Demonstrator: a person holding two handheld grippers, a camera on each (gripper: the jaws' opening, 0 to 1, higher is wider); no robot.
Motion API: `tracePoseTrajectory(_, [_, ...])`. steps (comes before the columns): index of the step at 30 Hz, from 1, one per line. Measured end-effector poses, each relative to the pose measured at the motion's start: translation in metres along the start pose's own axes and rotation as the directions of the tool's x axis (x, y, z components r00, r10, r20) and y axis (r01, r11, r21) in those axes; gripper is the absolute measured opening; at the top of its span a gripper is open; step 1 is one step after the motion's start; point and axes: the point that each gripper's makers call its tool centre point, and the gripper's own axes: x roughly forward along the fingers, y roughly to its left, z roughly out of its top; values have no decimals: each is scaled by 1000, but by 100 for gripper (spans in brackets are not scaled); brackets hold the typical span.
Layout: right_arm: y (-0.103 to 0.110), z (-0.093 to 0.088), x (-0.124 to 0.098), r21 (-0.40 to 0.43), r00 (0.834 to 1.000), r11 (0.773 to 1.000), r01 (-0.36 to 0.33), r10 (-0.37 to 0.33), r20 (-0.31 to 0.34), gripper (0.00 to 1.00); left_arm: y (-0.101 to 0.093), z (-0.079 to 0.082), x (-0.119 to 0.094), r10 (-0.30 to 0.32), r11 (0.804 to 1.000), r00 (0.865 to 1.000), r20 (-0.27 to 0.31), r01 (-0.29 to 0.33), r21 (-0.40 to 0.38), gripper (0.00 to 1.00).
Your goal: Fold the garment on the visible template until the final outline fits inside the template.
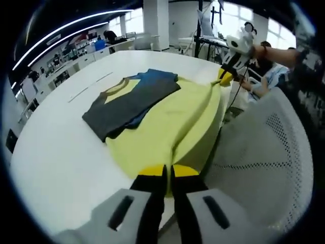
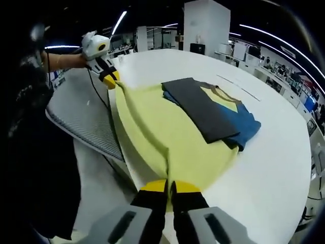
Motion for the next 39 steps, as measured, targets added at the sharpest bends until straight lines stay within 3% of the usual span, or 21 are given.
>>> tracePoseTrajectory(8, [-25, 28, -6, -33, 998, 998, 54, -53, 44, 0, 26, 20, -2, 40, 999, 999, 31, -41, 25, 1])
tracePoseTrajectory(19, [-51, 47, -6, -55, 993, 993, 100, -97, 65, 0, 53, 48, -1, 87, 995, 994, 68, -90, 52, 1])
tracePoseTrajectory(28, [-83, 73, -8, -60, 980, 983, 172, -165, 108, 0, 85, 84, 2, 143, 986, 982, 122, -152, 65, 1])
tracePoseTrajectory(39, [-116, 98, -6, -63, 959, 966, 249, -237, 155, 0, 110, 112, 4, 197, 975, 968, 157, -210, 73, 1])
